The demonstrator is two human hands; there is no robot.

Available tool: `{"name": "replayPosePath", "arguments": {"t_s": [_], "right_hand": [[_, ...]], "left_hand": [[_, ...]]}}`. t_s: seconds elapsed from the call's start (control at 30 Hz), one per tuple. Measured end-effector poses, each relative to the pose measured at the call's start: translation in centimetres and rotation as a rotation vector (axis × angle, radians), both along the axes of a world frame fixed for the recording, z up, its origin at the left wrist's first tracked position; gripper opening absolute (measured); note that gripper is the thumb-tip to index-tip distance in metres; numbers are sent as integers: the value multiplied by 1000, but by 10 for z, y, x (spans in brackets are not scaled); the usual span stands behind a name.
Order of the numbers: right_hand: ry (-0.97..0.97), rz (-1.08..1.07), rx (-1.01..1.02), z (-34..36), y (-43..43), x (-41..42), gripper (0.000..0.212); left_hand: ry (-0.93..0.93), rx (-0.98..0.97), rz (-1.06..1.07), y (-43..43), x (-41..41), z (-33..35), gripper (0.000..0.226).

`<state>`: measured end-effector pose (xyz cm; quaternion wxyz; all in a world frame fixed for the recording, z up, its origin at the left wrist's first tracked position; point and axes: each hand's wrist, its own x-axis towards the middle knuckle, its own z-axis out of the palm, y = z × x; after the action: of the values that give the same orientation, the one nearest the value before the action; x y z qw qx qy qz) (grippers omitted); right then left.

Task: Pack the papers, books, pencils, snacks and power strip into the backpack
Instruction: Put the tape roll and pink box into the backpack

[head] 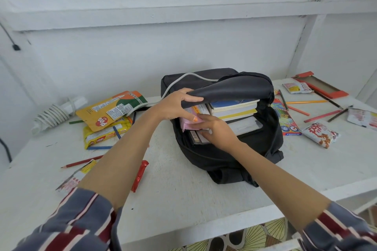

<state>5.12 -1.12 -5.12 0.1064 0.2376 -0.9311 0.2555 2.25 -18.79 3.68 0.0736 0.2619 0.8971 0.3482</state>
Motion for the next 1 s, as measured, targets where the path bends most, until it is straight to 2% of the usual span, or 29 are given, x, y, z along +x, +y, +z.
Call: {"name": "replayPosePath", "arguments": {"t_s": [0.3,0.5,0.7,1.0], "right_hand": [[-51,25,46,1,-4,-13,50],[-99,57,40,8,-5,-22,44],[-45,63,-121,2,1,-15,48],[-159,122,-182,-1,3,-18,49]], "left_hand": [[-22,39,-2,-1,-5,-6,61],[-21,35,-12,-1,-5,-5,62],[-15,32,-15,-2,-6,-5,62],[-18,22,-15,-2,-6,-3,61]]}}
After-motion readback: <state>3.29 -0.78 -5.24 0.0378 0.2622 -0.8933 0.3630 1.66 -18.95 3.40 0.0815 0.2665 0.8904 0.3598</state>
